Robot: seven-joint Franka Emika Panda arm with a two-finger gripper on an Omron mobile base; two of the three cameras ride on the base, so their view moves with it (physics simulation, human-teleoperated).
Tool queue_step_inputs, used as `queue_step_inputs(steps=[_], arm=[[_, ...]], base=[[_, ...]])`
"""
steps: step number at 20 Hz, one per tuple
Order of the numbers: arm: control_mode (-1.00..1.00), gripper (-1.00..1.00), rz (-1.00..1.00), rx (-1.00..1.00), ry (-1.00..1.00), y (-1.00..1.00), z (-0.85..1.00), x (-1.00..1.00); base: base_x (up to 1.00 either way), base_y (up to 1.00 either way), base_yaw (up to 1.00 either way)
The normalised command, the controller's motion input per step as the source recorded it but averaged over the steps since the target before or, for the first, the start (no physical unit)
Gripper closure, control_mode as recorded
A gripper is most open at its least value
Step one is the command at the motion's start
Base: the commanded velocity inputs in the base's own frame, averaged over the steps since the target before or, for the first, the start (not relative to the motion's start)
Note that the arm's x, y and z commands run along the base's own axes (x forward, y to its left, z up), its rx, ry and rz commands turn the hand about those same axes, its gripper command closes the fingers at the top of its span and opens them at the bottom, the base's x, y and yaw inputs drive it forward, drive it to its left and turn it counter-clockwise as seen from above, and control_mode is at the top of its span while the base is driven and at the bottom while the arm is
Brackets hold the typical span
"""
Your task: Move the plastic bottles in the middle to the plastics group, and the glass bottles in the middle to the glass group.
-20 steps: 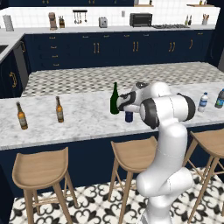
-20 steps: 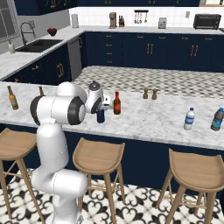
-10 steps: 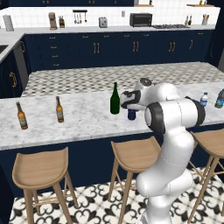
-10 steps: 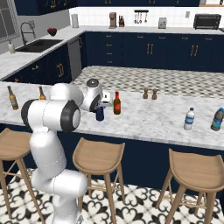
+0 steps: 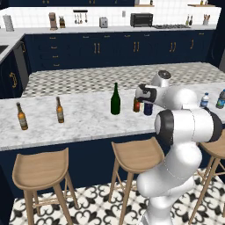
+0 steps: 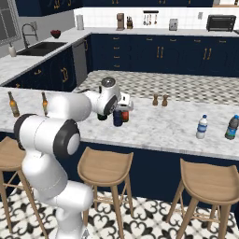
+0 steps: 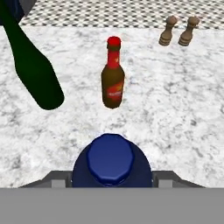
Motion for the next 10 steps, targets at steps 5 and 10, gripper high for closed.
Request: queue_step_inputs(steps=[5, 10], arm=[[-1.00, 1.00, -0.13, 0.00, 0.00, -0.82, 0.17, -0.05], [-1.00, 1.00, -0.16, 0.00, -0.01, -0.80, 0.09, 0.00]], base=[[0.00, 0.00, 0.00], [0.00, 0.00, 0.00]])
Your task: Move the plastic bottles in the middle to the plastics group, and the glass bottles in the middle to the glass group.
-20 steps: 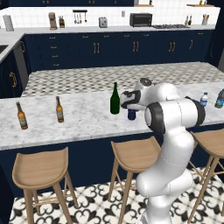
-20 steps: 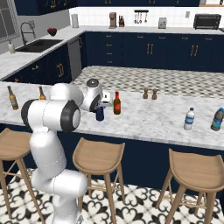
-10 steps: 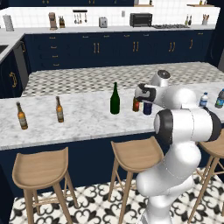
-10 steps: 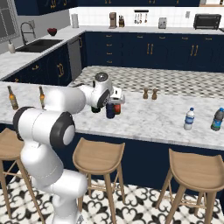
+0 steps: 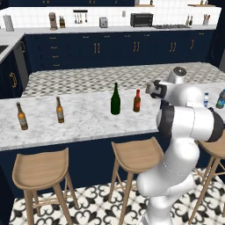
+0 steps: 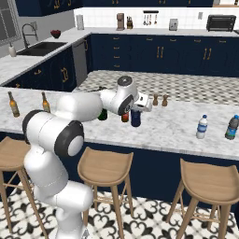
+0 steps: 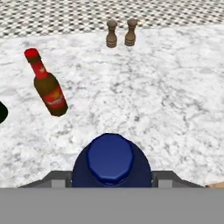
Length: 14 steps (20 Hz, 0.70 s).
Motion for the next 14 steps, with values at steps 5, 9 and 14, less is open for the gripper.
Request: queue_step_inputs(steps=[5, 9, 14], arm=[[-1.00, 1.00, -0.14, 0.00, 0.00, -0.60, 0.00, 0.00], [-1.00, 1.00, -0.12, 0.00, 0.00, -0.49, 0.00, 0.00], [-1.00, 1.00, -0.12, 0.00, 0.00, -0.51, 0.00, 0.00]], base=[[0.00, 0.00, 0.00], [0.00, 0.00, 0.00], [0.00, 0.00, 0.00]])
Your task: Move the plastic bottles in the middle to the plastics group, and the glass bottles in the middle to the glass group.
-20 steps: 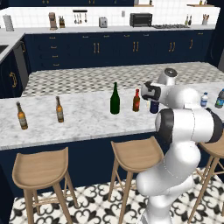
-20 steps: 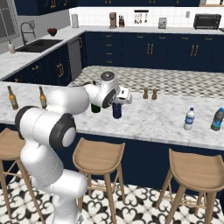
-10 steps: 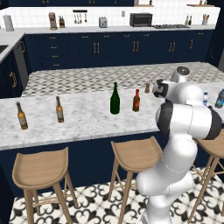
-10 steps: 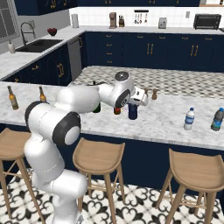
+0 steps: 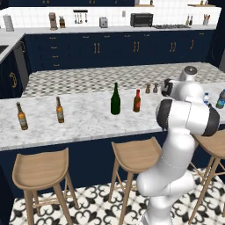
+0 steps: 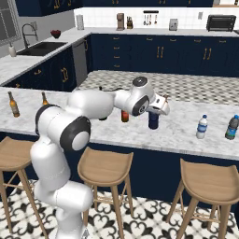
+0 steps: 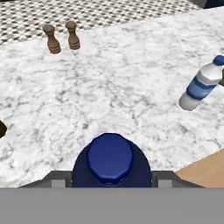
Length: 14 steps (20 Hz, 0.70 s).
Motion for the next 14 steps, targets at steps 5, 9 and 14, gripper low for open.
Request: queue_step_inputs(steps=[5, 9, 14], arm=[[-1.00, 1.00, -0.11, 0.00, -0.01, -0.53, -0.01, 0.00], [-1.00, 1.00, -0.11, 0.00, -0.02, -0.49, 0.00, 0.00], [-1.00, 1.00, -0.08, 0.00, -0.03, -0.39, -0.01, 0.05]], base=[[0.00, 0.00, 0.00], [0.00, 0.00, 0.00], [0.00, 0.00, 0.00]])
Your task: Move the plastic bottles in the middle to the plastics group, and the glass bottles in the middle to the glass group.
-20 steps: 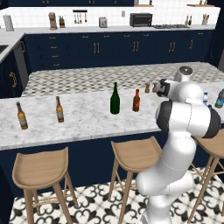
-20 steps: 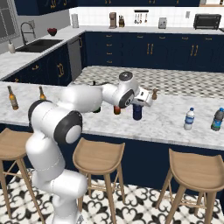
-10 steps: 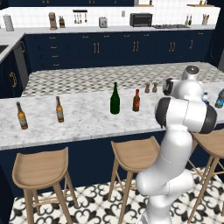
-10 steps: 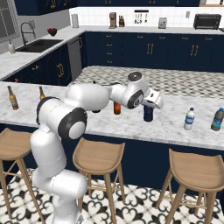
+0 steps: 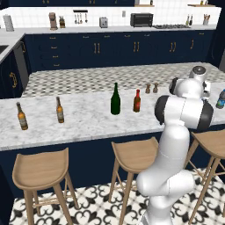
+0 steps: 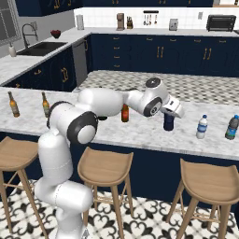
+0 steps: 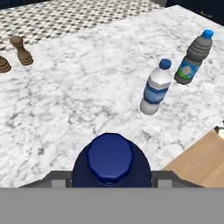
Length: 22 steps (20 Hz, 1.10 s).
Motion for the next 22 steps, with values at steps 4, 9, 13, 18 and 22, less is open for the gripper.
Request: queue_step_inputs(steps=[4, 9, 13, 18, 22], arm=[[-1.00, 1.00, -0.03, 0.00, -0.05, -0.31, -0.11, 0.18], [-1.00, 1.00, -0.03, 0.01, -0.06, -0.26, -0.14, 0.18], [-1.00, 1.00, -0.03, 0.02, -0.05, -0.26, -0.09, 0.08], [-1.00, 1.00, -0.02, 0.03, -0.03, -0.20, -0.14, 0.00], [-1.00, 1.00, -0.02, 0.03, -0.02, -0.19, -0.12, 0.00]], base=[[0.00, 0.00, 0.00], [0.00, 0.00, 0.00], [0.00, 0.00, 0.00], [0.00, 0.00, 0.00], [0.00, 0.00, 0.00]])
